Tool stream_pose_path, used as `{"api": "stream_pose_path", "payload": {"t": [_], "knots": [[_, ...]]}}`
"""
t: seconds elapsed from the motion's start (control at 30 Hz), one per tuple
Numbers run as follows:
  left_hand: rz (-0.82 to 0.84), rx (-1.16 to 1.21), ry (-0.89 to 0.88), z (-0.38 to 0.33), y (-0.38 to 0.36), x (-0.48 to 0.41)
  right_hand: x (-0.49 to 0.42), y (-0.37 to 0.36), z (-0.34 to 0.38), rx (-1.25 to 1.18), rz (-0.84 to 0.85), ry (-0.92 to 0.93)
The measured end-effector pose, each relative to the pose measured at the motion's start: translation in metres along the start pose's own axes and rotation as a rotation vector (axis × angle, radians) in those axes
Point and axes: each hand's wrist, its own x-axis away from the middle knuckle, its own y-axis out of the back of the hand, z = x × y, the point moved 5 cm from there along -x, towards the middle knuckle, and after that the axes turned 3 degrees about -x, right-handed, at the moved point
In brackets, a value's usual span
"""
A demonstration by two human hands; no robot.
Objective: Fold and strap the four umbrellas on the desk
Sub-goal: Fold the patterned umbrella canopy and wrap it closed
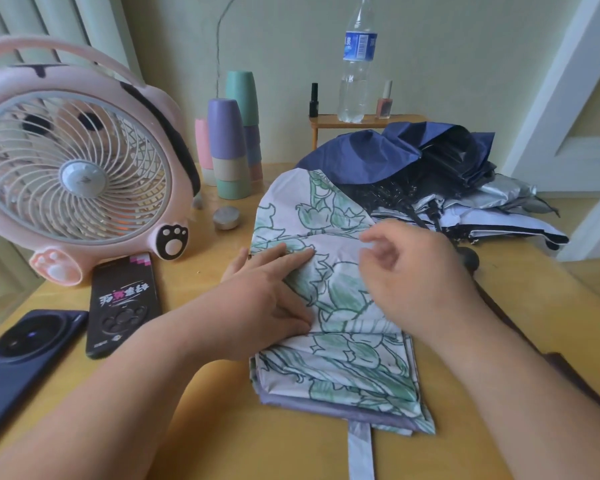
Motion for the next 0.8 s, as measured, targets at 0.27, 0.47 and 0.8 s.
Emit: {"api": "stream_pose_path", "payload": {"t": [0.27, 0.47, 0.8], "knots": [[0.115, -0.330, -0.148, -0.014, -0.001, 0.024, -0.005, -0.079, -0.002, 0.317, 0.236, 0.157], [0.211, -0.132, 0.075, -0.019, -0.001, 0.040, 0.000, -0.074, -0.024, 0.464, 0.388, 0.049], [-0.123, -0.107, 0.244, -0.015, 0.036, 0.038, 0.002, -0.062, -0.031, 0.462, 0.403, -0.022]]}}
